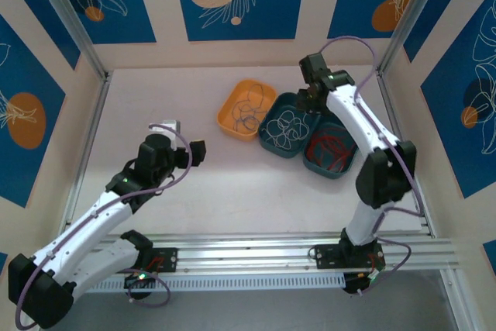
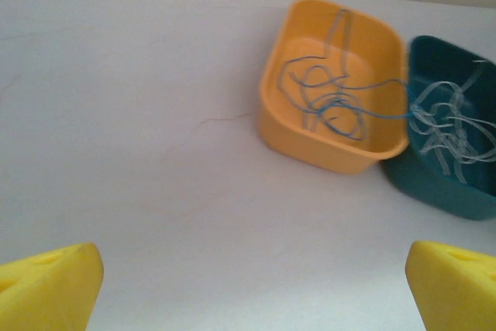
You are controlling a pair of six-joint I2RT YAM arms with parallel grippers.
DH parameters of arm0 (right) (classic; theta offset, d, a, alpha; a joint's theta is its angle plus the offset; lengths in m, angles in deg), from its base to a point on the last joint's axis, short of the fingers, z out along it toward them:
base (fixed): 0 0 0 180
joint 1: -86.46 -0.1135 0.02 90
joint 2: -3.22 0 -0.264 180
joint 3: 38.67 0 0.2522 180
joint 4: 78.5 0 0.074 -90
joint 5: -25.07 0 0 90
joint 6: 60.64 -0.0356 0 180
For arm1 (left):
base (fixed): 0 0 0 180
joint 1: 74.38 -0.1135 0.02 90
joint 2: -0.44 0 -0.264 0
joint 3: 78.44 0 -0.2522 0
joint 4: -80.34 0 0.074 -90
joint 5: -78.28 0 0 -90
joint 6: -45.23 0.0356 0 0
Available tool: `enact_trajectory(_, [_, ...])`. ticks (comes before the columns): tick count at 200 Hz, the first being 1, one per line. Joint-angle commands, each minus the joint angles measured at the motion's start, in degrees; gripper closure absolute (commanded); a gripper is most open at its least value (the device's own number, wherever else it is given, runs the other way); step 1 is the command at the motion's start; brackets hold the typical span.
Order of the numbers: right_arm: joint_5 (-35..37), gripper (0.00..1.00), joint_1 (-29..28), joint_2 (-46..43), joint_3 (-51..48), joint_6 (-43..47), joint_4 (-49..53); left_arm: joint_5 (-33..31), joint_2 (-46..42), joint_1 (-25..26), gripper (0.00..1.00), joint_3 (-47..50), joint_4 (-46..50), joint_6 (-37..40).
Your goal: Untangle the cables
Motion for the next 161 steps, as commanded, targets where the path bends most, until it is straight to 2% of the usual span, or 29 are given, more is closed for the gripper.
enact_trajectory(1, [1.4, 0.35, 0.3, -7.5, -8.7, -2.0, -5.5, -6.2, -1.5, -2.8, 0.0, 0.7, 5.1, -2.2])
enact_trajectory(31, [2.8, 0.18, 1.0, -19.8, -22.8, -3.0, -12.6, -6.5, -3.5, -8.4, 0.0, 2.3, 8.3, -4.2])
enact_trajectory(49, [3.5, 0.0, 1.9, -26.1, -30.1, -3.6, -15.9, -6.7, -5.3, -11.9, 0.0, 4.0, 8.5, -4.2])
enact_trajectory(95, [6.3, 0.01, 4.9, -35.8, -41.1, -4.6, -18.1, -11.3, -9.7, -15.9, 0.0, 9.4, 5.1, -1.1])
enact_trajectory(133, [5.8, 0.01, 8.4, -36.8, -46.3, -4.0, -22.9, -14.9, -10.7, -17.8, 0.0, 15.8, -6.5, 5.3])
enact_trajectory(161, [4.5, 0.01, 10.6, -35.7, -48.1, -2.2, -28.2, -14.1, -8.0, -20.2, 0.0, 19.3, -16.0, 10.2])
